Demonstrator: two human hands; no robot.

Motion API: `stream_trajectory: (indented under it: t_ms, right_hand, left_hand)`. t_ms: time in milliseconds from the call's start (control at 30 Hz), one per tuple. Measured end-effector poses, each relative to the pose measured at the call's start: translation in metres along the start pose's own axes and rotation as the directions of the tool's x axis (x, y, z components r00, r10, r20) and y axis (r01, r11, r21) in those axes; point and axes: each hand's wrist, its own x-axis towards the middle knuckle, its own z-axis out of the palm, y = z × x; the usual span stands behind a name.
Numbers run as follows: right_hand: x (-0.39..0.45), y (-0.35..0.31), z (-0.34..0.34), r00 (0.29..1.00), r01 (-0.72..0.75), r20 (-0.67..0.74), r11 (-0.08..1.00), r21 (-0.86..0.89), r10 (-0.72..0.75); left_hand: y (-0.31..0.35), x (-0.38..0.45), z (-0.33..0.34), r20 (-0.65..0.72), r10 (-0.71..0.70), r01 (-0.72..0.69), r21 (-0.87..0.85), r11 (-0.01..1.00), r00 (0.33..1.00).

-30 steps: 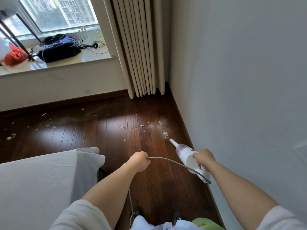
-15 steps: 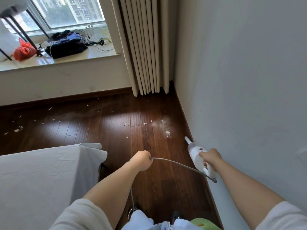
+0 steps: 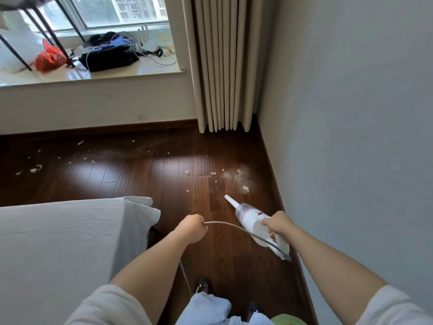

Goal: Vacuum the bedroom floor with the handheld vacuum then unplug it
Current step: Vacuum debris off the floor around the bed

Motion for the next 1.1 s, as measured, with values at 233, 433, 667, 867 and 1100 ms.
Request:
stream_trajectory:
  t_ms: [233,433,667,867,1100]
  right_hand:
    - [0.002,-0.060,0.042,0.997,0.064,0.057,0.996,-0.056,-0.061]
    - [0.010,-0.113,0.093,0.991,0.111,0.088,0.984,-0.138,-0.100]
    - [0.015,-0.155,0.143,0.984,0.148,0.125,0.970,-0.193,-0.125]
    - [0.010,-0.171,0.158,0.983,0.167,0.117,0.949,-0.268,-0.141]
    - [0.006,-0.148,0.121,0.997,0.074,0.028,0.976,-0.207,-0.070]
  left_hand:
    - [-0.055,0.007,-0.027,0.003,-0.052,0.052,-0.049,0.997,0.999]
    - [-0.113,0.012,-0.052,-0.054,-0.134,0.128,-0.106,0.986,0.990]
    - [-0.161,0.003,-0.068,-0.065,-0.232,0.221,-0.143,0.965,0.970]
    - [-0.175,0.003,-0.072,-0.063,-0.260,0.245,-0.181,0.952,0.964]
    - [-0.132,0.023,-0.072,-0.030,-0.156,0.150,-0.138,0.979,0.987]
